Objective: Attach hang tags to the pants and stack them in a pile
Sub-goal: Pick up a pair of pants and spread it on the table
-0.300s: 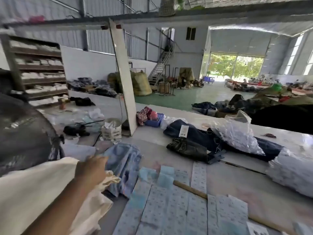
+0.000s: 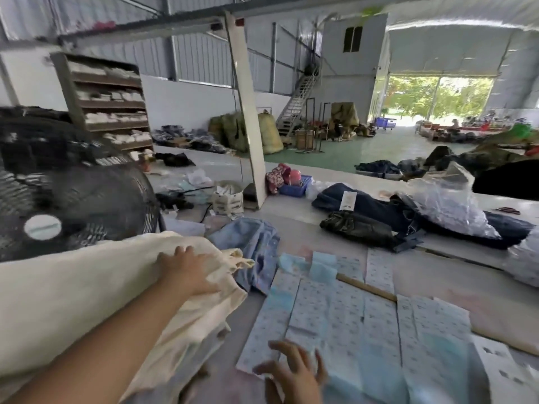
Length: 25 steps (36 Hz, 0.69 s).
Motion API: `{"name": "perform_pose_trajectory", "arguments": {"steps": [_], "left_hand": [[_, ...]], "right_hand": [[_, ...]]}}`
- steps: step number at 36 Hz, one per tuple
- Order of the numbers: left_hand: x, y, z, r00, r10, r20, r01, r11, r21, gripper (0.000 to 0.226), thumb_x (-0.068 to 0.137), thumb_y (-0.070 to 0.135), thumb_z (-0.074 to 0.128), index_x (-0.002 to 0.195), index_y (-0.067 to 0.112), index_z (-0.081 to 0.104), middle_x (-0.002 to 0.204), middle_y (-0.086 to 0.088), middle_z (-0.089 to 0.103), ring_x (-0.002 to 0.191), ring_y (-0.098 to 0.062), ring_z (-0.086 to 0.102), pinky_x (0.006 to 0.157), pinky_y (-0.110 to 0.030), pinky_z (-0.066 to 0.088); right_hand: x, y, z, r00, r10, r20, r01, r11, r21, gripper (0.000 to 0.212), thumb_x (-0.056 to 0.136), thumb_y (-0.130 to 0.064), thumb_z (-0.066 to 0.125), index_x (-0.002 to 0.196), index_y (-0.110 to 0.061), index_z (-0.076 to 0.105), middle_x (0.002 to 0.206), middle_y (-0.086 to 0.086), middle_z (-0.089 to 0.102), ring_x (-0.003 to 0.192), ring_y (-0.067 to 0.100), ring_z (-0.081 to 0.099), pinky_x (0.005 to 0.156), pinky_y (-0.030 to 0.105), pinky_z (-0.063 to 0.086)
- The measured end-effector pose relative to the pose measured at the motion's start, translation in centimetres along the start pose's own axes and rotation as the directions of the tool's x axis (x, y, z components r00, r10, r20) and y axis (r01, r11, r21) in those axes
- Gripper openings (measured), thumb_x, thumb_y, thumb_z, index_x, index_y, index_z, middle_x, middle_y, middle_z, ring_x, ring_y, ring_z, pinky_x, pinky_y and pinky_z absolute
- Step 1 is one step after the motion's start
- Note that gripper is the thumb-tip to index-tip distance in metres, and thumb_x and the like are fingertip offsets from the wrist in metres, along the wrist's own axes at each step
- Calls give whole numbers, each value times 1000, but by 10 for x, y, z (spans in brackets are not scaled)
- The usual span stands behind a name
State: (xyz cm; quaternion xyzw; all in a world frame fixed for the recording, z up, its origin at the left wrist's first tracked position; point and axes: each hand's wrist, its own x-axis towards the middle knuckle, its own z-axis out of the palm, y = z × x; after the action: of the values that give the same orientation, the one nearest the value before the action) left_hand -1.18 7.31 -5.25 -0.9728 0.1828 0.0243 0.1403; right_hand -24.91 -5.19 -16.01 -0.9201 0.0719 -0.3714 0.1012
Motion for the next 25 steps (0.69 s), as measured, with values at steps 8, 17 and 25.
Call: {"name": "perform_pose_trajectory", "arguments": {"steps": [8, 17, 25], "left_hand": [[-6, -17, 0, 942, -305, -143, 146, 751, -644, 61, 98, 58, 26, 112, 9, 60, 113, -20, 61, 99, -32, 58, 86, -41, 42], [-79, -16, -82, 868, -408, -284, -187, 262, -947, 49, 99, 41, 46, 102, -5, 62, 92, -19, 62, 72, -27, 54, 55, -31, 29], [-160, 39, -121, 930, -116, -348, -339, 91, -936, 36, 97, 42, 48, 80, 13, 59, 72, -3, 58, 63, -15, 53, 52, -22, 38]], "right_hand": [[-24, -58, -25, 986, 33, 166, -54, 991, 125, 37, 39, -38, 93, 60, -46, 63, 91, -31, 62, 95, -6, 63, 86, 25, 29], [63, -87, -58, 767, 38, 641, -631, 223, 743, 56, 79, -61, 55, 131, -56, 35, 140, -27, 37, 130, -3, 37, 109, 33, 30], [90, -103, -79, 909, 40, 415, -417, 39, 908, 102, 66, -36, 76, 143, -43, 9, 138, -10, 49, 124, 12, 53, 100, 39, 47]]}}
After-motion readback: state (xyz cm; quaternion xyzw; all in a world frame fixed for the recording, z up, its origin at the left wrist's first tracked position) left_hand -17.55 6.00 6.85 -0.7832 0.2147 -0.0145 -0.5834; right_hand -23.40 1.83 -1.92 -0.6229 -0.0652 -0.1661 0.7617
